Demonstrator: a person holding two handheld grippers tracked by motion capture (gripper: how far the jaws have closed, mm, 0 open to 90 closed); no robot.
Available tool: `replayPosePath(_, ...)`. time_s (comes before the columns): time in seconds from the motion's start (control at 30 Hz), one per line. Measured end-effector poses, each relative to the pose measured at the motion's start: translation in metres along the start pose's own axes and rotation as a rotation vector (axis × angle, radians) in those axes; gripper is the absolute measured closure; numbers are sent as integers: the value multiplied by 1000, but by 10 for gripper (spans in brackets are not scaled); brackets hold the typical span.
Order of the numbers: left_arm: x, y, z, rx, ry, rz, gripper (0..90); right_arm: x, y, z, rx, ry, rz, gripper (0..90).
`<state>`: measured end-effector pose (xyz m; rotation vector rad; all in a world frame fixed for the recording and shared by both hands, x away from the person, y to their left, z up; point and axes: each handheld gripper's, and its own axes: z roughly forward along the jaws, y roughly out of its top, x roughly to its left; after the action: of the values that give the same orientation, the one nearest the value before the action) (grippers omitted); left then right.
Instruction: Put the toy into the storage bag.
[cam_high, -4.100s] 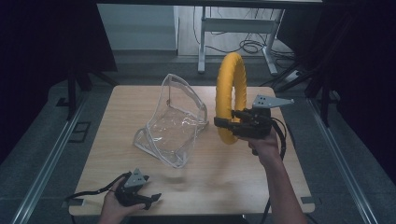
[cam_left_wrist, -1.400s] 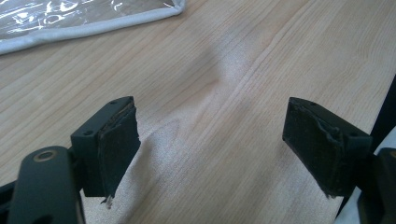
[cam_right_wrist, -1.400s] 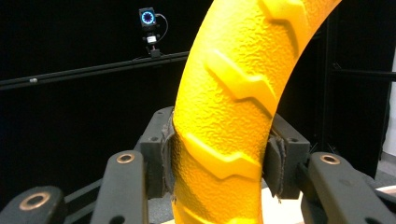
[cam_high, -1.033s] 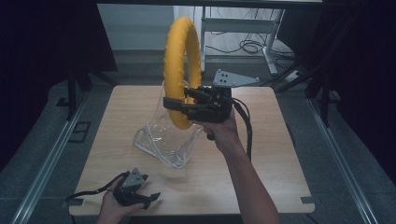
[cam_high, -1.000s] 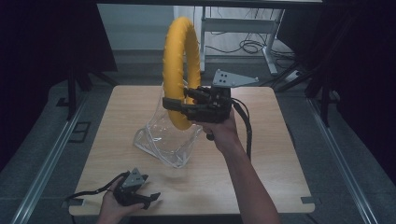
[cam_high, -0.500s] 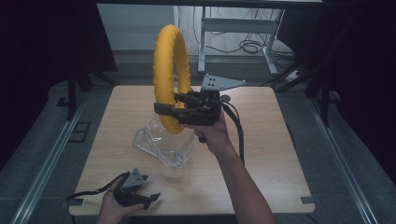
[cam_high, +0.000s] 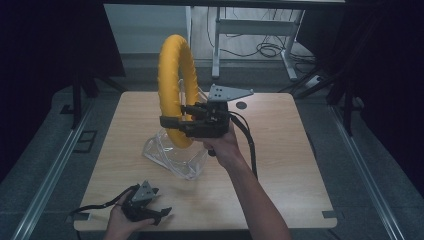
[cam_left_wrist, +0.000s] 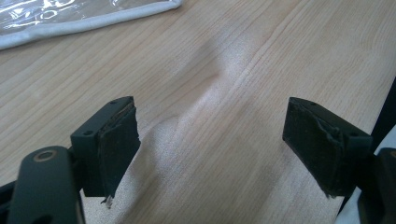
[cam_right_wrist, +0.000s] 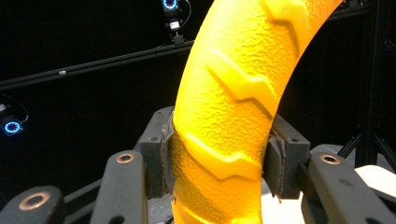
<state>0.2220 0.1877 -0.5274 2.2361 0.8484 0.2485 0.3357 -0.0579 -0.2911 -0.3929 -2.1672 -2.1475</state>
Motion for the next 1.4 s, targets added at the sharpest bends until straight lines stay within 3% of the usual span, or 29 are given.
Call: replayPosePath(1.4, 0, -1, 2, 8, 2, 11, 183, -33, -61, 11, 39, -9, 115, 512)
